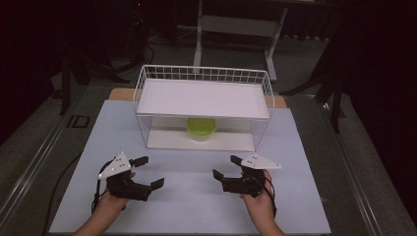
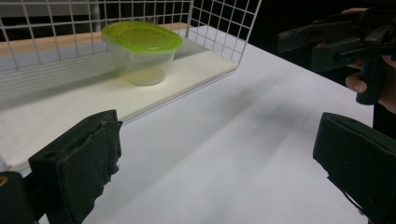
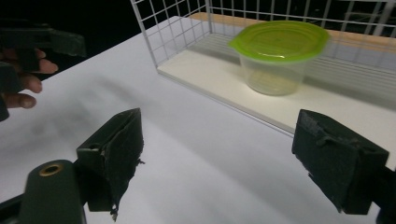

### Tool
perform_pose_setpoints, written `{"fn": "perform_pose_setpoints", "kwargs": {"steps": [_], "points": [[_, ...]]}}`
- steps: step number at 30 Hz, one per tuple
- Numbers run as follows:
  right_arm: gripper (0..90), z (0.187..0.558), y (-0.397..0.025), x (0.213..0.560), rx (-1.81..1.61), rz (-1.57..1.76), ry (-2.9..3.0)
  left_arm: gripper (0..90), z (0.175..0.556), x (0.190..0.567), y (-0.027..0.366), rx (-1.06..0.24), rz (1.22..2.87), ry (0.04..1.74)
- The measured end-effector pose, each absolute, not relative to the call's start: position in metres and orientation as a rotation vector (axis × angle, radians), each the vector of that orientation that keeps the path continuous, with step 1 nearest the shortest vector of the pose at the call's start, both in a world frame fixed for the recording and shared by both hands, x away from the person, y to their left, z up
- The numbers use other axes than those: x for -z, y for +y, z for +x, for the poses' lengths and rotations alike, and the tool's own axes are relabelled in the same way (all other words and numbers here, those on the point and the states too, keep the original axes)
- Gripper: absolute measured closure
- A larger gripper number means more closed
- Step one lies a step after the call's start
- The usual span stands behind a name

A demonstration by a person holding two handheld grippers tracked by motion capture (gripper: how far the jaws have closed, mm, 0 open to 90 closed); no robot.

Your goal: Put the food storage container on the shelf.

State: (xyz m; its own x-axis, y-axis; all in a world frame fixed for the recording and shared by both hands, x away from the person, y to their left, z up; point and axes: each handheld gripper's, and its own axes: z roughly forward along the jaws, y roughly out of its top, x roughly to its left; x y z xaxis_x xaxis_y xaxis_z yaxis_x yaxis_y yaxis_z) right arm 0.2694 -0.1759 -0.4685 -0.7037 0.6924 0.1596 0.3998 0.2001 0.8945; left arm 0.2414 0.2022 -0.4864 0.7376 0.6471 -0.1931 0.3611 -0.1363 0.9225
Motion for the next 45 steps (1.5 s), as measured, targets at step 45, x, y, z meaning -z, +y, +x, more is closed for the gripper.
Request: {"fn": "perform_pose_setpoints", "kwargs": {"steps": [45], "points": [[15.0,0.244,-0.251,0.485,-1.436,1.02,2.197,1.9,0.212,0.502,0.241,-0.306,1.738,0.85]]}}
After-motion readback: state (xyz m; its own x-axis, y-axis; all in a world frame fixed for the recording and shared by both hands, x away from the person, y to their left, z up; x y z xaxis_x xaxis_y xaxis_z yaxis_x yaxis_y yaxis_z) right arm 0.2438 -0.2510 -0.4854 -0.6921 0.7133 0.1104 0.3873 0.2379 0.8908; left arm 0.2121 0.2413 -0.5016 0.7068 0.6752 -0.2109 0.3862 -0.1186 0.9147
